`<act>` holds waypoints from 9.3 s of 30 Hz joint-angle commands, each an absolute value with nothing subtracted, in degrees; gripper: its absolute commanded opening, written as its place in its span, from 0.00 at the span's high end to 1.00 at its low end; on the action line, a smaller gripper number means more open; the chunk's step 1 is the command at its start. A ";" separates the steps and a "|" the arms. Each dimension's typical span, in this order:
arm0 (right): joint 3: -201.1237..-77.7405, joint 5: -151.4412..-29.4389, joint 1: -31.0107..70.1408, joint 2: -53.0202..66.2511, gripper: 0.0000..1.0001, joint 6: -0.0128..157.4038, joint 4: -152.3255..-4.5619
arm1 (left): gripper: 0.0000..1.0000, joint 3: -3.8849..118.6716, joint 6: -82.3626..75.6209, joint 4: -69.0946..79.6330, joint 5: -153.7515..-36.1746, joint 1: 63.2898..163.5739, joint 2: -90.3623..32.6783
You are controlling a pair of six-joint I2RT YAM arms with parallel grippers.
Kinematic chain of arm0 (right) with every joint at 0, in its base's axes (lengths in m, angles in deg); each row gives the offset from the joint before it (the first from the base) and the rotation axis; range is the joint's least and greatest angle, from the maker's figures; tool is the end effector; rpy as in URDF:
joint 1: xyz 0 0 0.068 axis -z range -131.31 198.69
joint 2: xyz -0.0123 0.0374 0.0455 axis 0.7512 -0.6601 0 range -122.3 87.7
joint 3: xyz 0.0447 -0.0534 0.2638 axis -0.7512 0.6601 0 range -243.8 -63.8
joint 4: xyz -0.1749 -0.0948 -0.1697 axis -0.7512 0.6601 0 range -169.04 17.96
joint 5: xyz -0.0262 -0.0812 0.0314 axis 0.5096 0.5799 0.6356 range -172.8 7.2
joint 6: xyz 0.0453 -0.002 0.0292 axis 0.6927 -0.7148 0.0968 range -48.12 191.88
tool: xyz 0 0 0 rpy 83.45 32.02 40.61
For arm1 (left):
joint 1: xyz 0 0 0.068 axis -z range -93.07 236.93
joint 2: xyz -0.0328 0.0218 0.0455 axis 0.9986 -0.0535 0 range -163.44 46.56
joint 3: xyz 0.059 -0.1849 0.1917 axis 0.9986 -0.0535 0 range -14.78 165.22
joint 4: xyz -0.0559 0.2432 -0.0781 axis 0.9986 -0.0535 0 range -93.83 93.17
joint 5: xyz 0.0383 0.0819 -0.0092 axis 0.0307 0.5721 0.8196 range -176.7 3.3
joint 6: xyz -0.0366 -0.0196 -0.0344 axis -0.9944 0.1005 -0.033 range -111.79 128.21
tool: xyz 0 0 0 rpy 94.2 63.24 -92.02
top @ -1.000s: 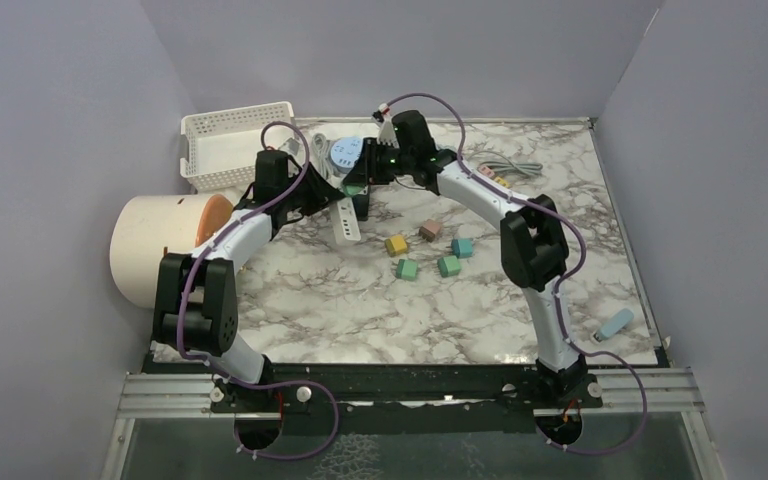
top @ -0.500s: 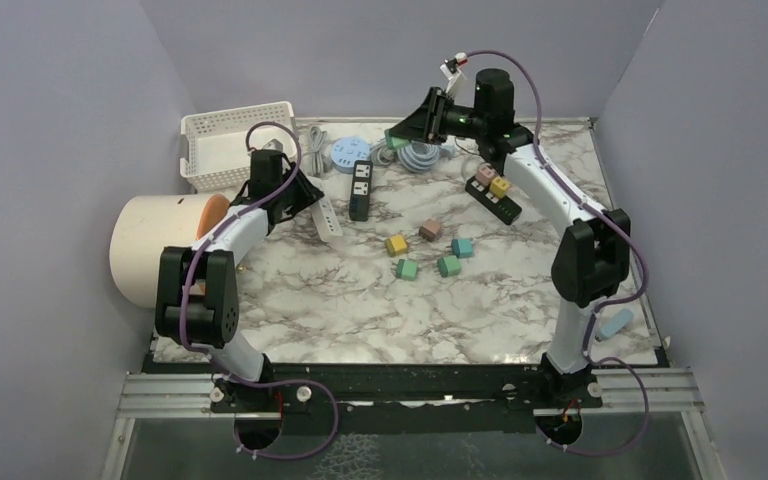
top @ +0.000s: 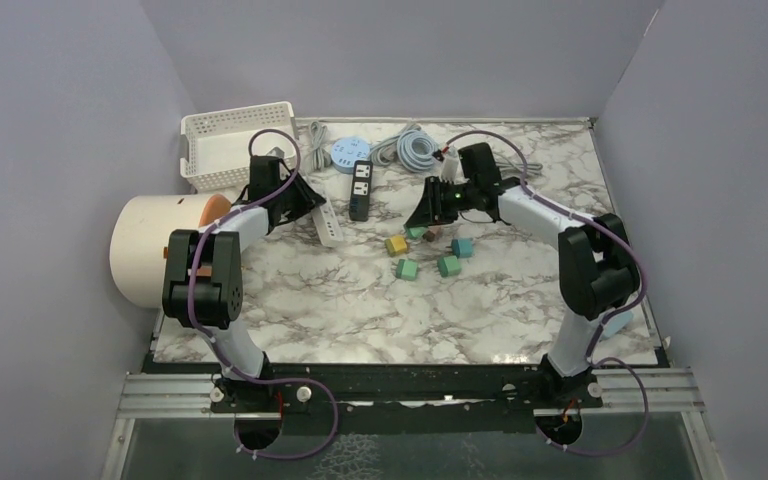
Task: Pull the plug off the socket
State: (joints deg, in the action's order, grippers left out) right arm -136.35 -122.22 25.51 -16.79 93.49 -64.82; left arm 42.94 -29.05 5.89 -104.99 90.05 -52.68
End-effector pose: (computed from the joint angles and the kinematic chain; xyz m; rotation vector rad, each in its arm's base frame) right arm 0.3551 0.1767 0.2173 -0.3842 2.4288 1.1792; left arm 0.3684 -0.0312 0.1889 -0.5068 2.2561 -0.7294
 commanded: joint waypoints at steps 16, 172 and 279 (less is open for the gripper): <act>-151.25 -122.93 25.31 -37.44 0.84 91.40 -70.39 | 0.01 47.33 -23.01 -2.35 -102.68 89.79 -47.54; -115.49 -131.65 43.68 -2.69 0.94 88.19 -78.55 | 1.00 113.11 -23.44 -6.93 -123.08 107.83 -90.70; -150.91 -103.67 39.84 -9.36 0.99 84.45 -79.40 | 1.00 104.64 -25.54 -7.18 -112.43 110.69 -88.00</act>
State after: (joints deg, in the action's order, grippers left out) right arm -149.49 -107.51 39.13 -15.33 86.23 -79.22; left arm 102.13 -25.13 -6.57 -117.12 113.02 -86.64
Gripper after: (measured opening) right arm 0.315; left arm 0.370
